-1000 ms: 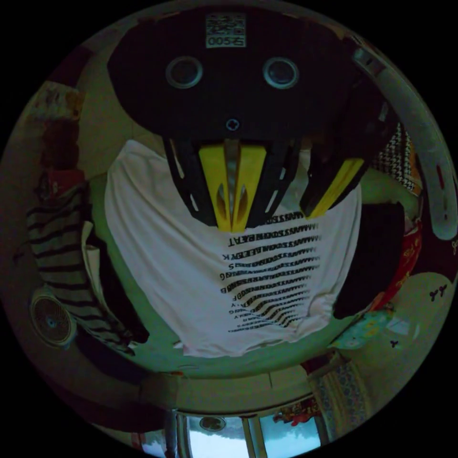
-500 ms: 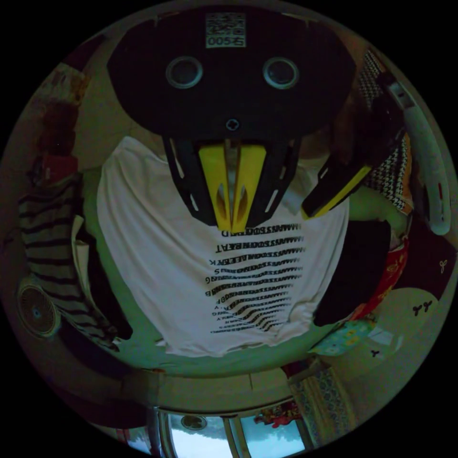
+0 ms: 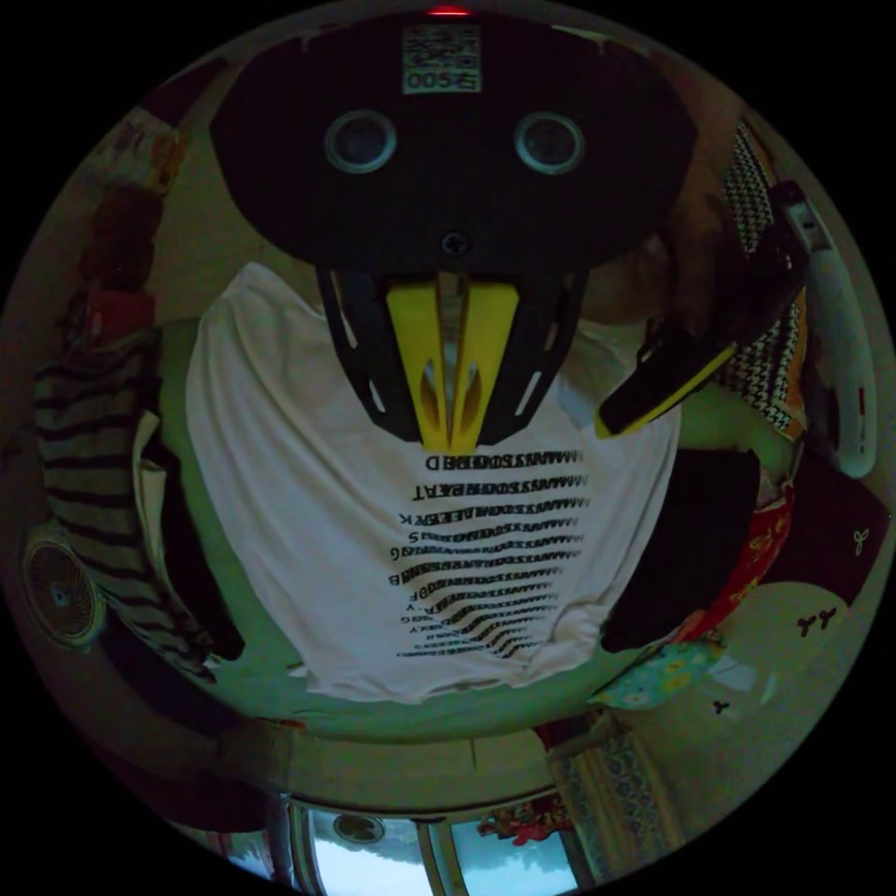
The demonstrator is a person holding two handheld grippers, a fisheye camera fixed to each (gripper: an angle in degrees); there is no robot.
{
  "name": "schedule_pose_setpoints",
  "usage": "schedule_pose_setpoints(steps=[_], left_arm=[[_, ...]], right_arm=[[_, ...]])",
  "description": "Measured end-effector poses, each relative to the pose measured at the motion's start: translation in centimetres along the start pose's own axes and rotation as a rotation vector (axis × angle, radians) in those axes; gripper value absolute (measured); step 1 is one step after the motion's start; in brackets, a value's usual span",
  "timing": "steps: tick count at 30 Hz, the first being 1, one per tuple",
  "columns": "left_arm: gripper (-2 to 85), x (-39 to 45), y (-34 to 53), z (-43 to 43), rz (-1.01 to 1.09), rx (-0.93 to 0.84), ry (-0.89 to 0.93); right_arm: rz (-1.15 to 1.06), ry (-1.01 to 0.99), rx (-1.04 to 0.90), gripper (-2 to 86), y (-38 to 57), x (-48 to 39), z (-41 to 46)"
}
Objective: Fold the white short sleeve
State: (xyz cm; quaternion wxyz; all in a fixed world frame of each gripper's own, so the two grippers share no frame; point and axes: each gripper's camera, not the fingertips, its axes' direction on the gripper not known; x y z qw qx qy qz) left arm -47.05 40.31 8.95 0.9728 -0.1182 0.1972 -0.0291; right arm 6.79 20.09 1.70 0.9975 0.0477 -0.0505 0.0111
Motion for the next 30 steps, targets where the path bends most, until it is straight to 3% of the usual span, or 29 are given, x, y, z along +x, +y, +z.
schedule_pose_setpoints(steps=[30], left_arm=[[-0.4, -1.1, -5.2, 1.8, 0.011, -0.023, 0.011]], right_arm=[[-0.044, -0.012, -0.01, -1.0, -4.0, 0.2, 5.1]])
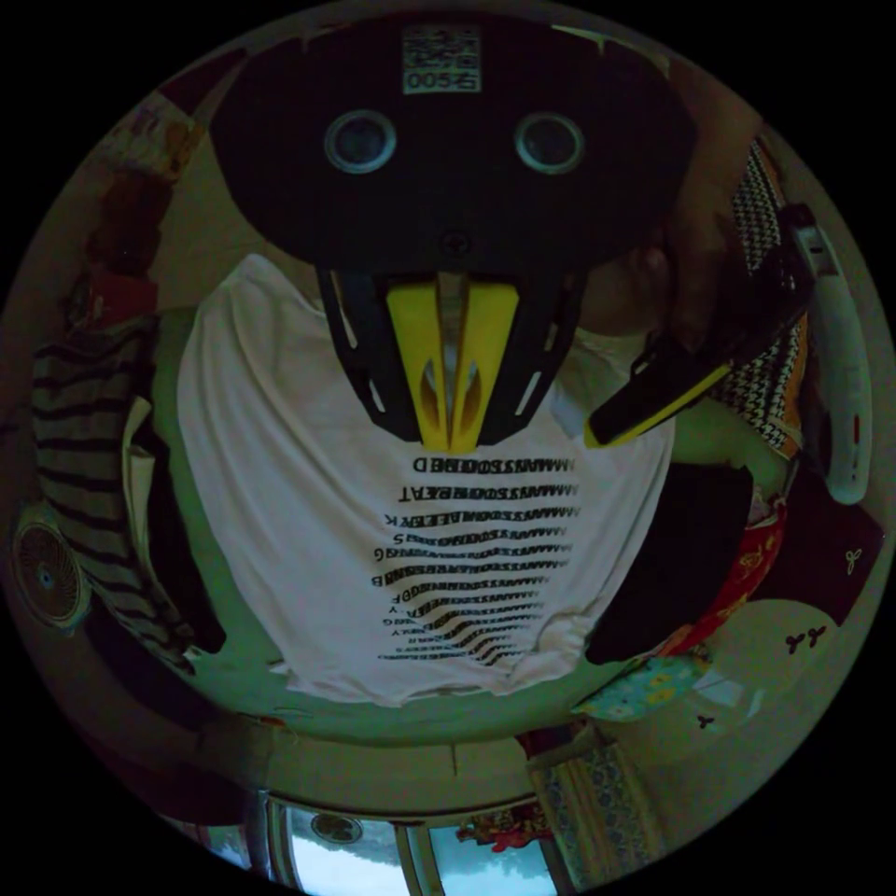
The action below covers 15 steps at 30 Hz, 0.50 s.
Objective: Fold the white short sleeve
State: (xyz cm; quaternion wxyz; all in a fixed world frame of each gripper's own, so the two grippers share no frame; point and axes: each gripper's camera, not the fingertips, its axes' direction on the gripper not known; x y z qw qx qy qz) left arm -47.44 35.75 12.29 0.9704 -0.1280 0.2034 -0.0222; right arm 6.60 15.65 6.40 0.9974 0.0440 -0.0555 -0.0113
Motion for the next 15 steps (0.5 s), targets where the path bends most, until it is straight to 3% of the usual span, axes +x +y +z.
schedule_pose_setpoints(steps=[15], left_arm=[[-0.4, -2.4, -5.1, -0.2, 0.002, 0.002, 0.01]], right_arm=[[-0.011, -0.008, 0.0, -1.0, -3.6, 0.9, 2.6]])
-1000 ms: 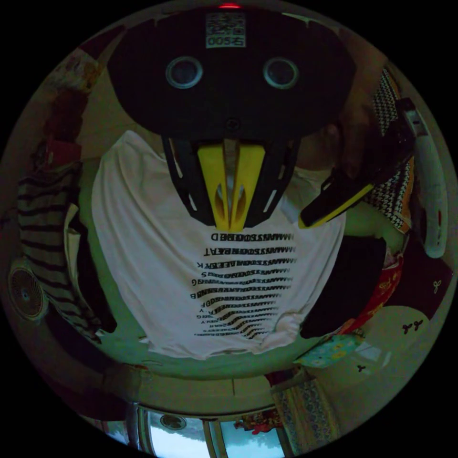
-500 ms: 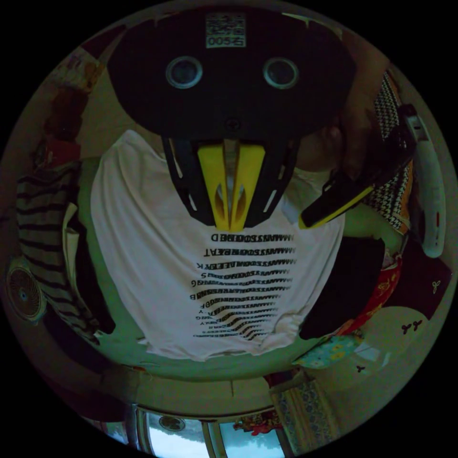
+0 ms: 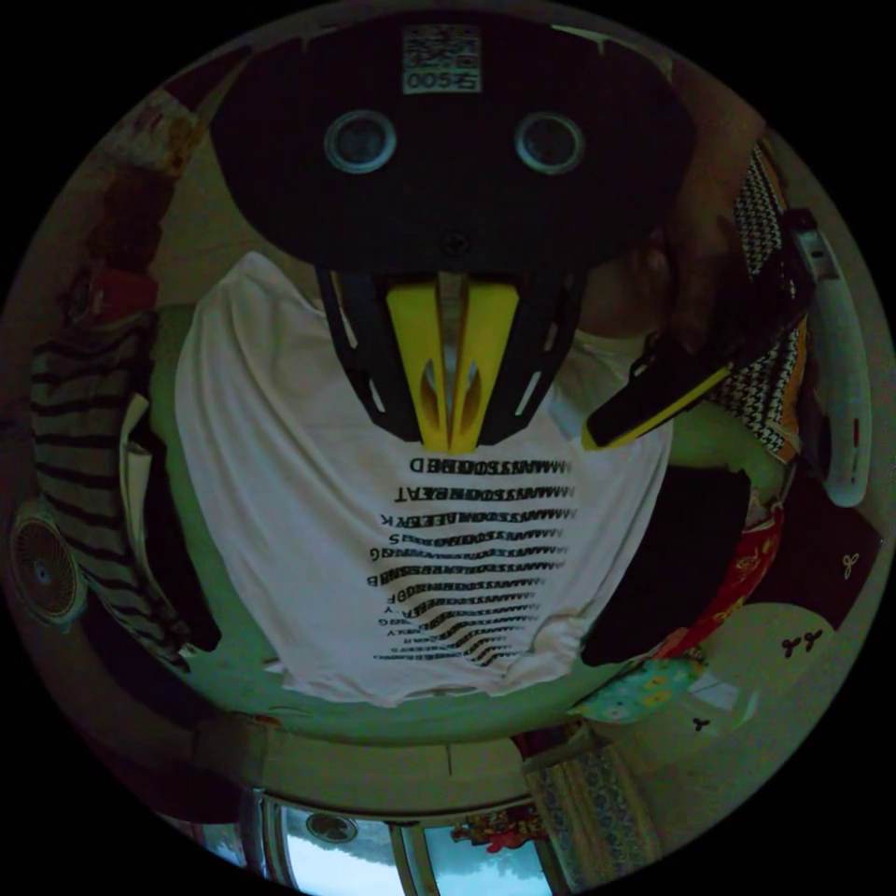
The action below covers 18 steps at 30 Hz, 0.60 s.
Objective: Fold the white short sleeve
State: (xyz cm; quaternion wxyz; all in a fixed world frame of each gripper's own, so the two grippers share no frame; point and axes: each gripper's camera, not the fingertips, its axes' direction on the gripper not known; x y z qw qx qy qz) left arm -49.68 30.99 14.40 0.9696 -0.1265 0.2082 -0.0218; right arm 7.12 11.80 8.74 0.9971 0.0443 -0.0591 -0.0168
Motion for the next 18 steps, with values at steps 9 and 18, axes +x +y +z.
schedule_pose_setpoints(steps=[9, 18], left_arm=[[-0.4, -1.9, -4.0, -0.2, 0.004, -0.002, -0.001], [-0.4, -4.3, -8.7, -0.6, 0.005, 0.0, -0.003]], right_arm=[[-0.001, -0.002, 0.006, -1.0, -2.7, 0.6, 1.6], [-0.003, -0.001, 0.01, -1.0, -5.9, 0.9, 3.4]])
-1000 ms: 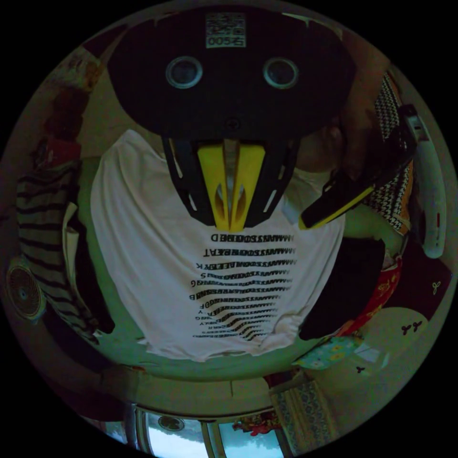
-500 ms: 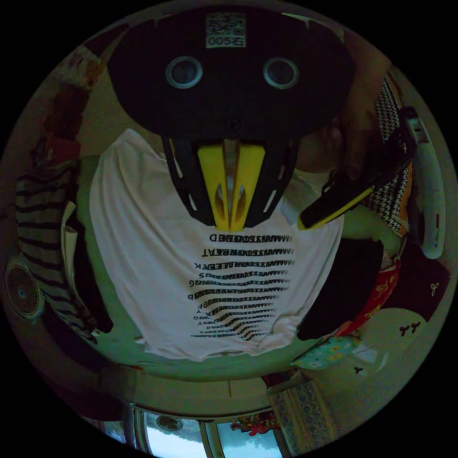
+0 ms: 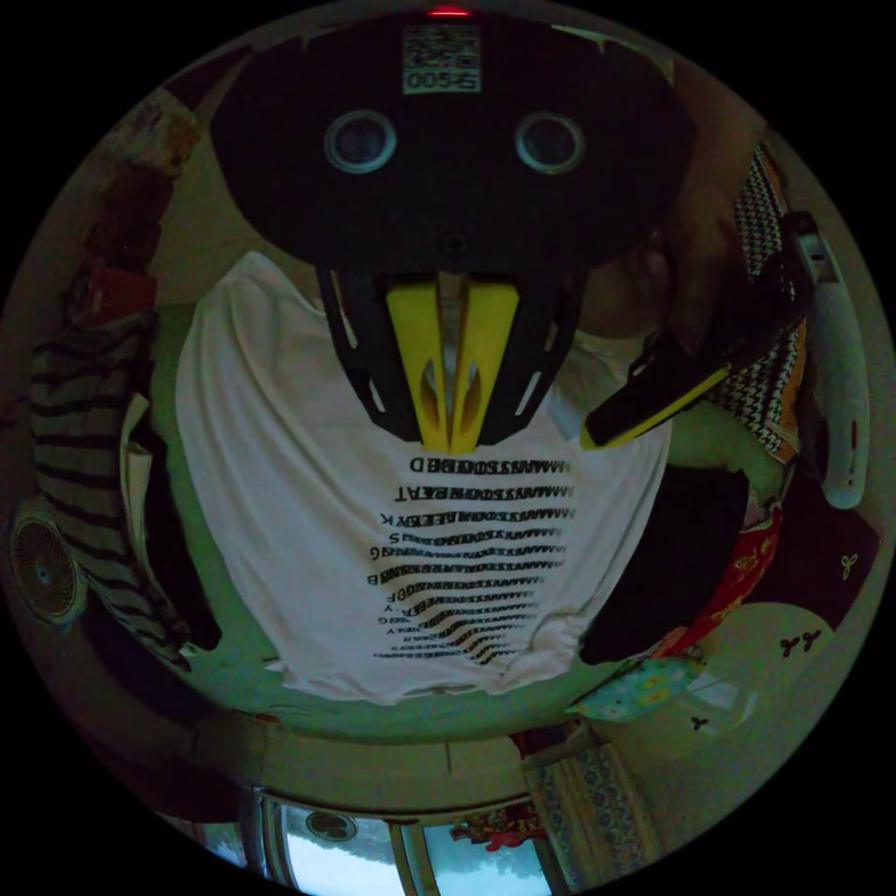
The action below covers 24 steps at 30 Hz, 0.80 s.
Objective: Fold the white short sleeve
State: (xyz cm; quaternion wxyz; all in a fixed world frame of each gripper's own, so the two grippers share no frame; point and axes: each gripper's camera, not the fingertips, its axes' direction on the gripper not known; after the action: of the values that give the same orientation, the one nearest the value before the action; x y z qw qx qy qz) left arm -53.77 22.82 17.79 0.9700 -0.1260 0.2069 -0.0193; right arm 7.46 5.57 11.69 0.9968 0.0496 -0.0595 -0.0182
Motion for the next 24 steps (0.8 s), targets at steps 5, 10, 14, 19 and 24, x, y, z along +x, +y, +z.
schedule_pose_setpoints(steps=[5, 10, 14, 19, 24], left_arm=[[-0.3, -1.5, -2.7, -0.3, -0.001, 0.006, 0.0], [-0.1, -5.0, -6.0, -2.1, -0.048, 0.086, 0.048], [0.0, -8.0, -9.2, -3.7, -0.074, 0.169, 0.104], [0.9, -9.6, -17.2, -5.9, 0.112, 0.38, 0.045], [4.0, -11.9, -26.8, -3.6, 0.161, 0.417, -0.03]], right_arm=[[-0.002, -0.002, 0.002, -1.0, -2.1, 0.1, 1.1], [0.008, -0.015, 0.023, -1.0, -3.8, 0.3, 1.8], [0.019, -0.039, 0.1, -1.0, -5.3, 0.7, 1.9], [0.054, -0.066, 0.164, -0.9, -7.8, 1.0, 2.8], [-0.039, -0.164, 0.356, -0.6, -11.4, 0.3, 4.0]])
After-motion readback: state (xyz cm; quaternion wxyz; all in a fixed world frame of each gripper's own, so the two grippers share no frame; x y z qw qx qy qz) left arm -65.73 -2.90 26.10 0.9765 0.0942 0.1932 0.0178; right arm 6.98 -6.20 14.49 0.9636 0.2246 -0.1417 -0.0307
